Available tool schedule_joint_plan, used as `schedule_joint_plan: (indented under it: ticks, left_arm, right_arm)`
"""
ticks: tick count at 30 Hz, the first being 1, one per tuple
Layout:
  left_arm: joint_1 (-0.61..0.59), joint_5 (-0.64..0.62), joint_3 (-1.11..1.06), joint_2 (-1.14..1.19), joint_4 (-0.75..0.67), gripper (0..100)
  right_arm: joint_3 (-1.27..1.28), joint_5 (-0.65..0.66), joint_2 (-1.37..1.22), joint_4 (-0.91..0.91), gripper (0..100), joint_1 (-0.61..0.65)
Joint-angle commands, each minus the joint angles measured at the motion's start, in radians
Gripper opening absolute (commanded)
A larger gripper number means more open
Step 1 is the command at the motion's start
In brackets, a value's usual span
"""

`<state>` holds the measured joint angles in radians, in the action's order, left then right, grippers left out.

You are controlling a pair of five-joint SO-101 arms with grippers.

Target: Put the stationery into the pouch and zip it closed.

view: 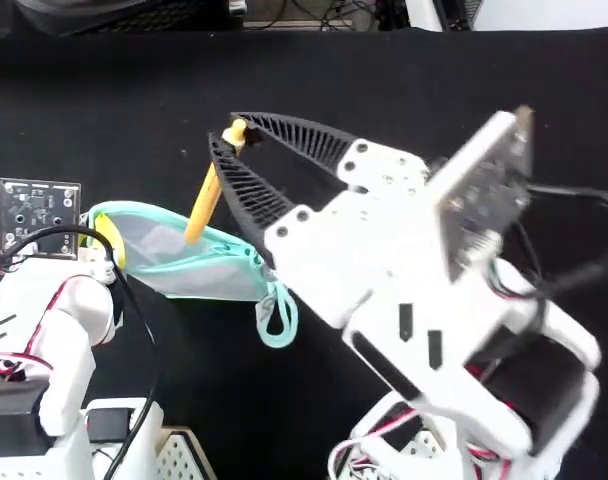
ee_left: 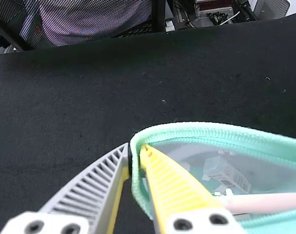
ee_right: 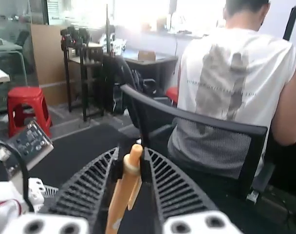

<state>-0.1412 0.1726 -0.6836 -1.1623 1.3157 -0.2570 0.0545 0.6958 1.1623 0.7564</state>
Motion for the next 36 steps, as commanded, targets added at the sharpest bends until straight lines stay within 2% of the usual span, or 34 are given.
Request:
schedule_joint_plan:
  ticks: [1,8,18,20,23,25,27,31,36]
  left_arm:
    - [-0.007,0.011,-0.177,0.021,0.009,5]
    - [-0.007,0.011,-0.179,0.021,0.009,5]
    - [-0.007,0.011,-0.177,0.021,0.009,5]
    - [-0.007,0.011,-0.177,0.021,0.009,5]
    - [-0.007,0.011,-0.177,0.021,0.009,5]
    - [-0.007,0.011,-0.177,0.021,0.009,5]
    - [-0.007,0.011,-0.179,0.021,0.009,5]
    - [-0.007,0.011,-0.179,0.023,0.009,5]
    - [-0.007,0.011,-0.179,0.023,0.009,5]
  right_arm:
    - [0.073,-0.008,-0.015,-0.011,1.2,0.011]
    - [0.28,0.0,-0.012,-0.035,1.2,0.066]
    - [0.412,0.318,-0.016,0.026,2.0,0.152]
    - [0.409,0.351,-0.015,0.072,7.7,0.152]
    - [0.406,0.362,-0.013,0.123,23.0,0.153]
    - [0.374,0.365,-0.013,0.169,30.9,0.17]
    - [0.314,0.367,-0.013,0.226,33.6,0.201]
    - [0.127,0.364,-0.013,0.322,33.5,0.264]
    - [-0.018,0.359,-0.019,0.371,31.2,0.235]
